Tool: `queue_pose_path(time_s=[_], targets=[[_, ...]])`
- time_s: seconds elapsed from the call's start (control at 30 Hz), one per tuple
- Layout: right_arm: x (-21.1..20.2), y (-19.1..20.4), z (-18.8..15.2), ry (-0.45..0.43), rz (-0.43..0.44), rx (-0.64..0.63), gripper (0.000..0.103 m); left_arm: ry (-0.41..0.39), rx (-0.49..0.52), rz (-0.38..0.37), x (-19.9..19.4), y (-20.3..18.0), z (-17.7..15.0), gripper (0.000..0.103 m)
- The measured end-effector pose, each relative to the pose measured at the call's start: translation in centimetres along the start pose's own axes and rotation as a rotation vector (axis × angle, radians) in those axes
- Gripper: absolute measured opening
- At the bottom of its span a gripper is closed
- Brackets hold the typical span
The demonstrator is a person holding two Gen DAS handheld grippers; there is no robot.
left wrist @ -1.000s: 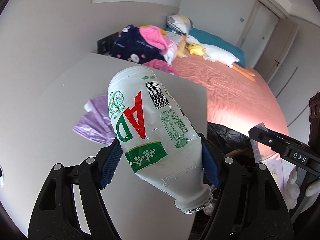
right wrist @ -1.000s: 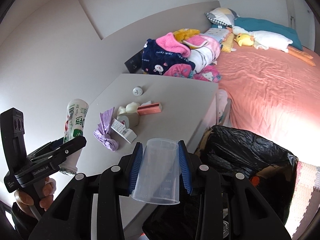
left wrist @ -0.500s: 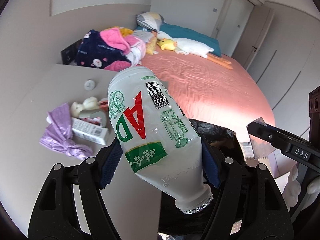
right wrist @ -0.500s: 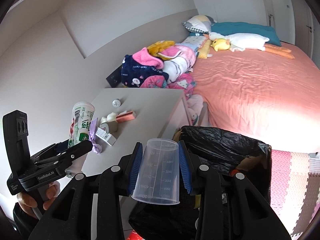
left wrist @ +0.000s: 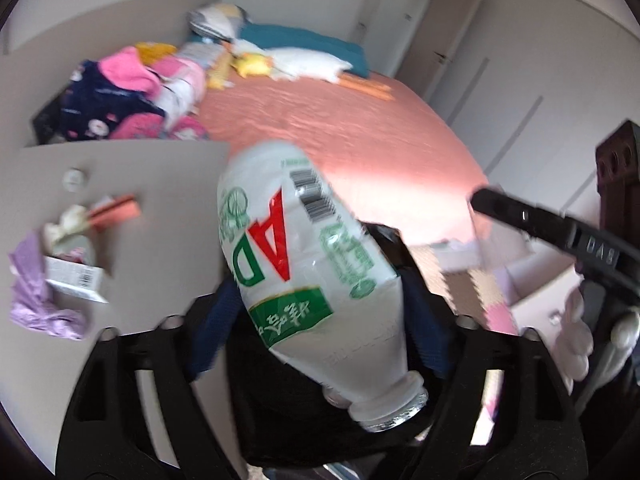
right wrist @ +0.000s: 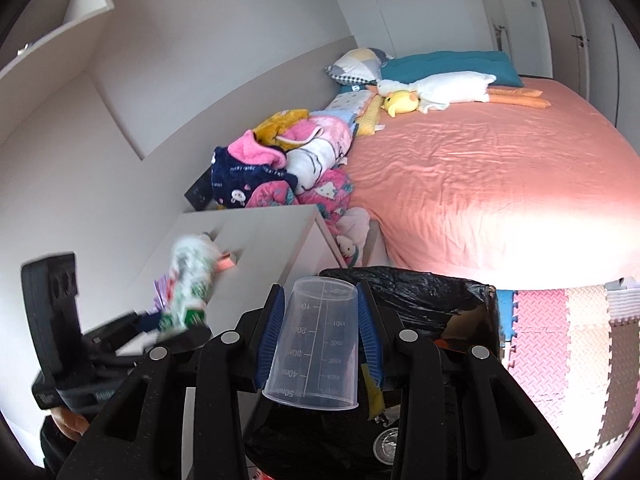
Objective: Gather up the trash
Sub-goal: 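Carry bottle and cup over the black trash bag and open both tools, then move both tools back to the desk toward the purple bag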
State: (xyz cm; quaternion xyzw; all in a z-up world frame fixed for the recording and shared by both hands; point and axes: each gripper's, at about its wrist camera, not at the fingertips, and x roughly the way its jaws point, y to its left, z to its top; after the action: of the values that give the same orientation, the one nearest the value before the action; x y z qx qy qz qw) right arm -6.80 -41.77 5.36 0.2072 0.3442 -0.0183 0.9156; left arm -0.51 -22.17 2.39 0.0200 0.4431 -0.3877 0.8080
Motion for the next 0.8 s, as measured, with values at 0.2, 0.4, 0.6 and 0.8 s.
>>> queue_pose_path(time_s=[0.2,0.4,0.6,0.8], targets=[[-1.6,-1.4,0.5,-0.078,-0.051,0.049,0.078,0.037,0.004,-0.037,1.4,-0.9,-0.1,0.097],[-1.0,-2.2,0.6,-0.063,-0.043,0.064,0.078,0.041,-0.004,-0.026,1.3,-0.6,-0.1,0.097],[-0.3,-1.6,0.6,-0.049,-0.019,0.043,0.078,0.045,-0.025,0.001,1.3,0.2,-0.2,0.097],[0.8,-0.4,0.7,-0.026,0.009,0.020,0.078,0.038,-0.046,0.032,0.8,1.2,-0.5,0.097]])
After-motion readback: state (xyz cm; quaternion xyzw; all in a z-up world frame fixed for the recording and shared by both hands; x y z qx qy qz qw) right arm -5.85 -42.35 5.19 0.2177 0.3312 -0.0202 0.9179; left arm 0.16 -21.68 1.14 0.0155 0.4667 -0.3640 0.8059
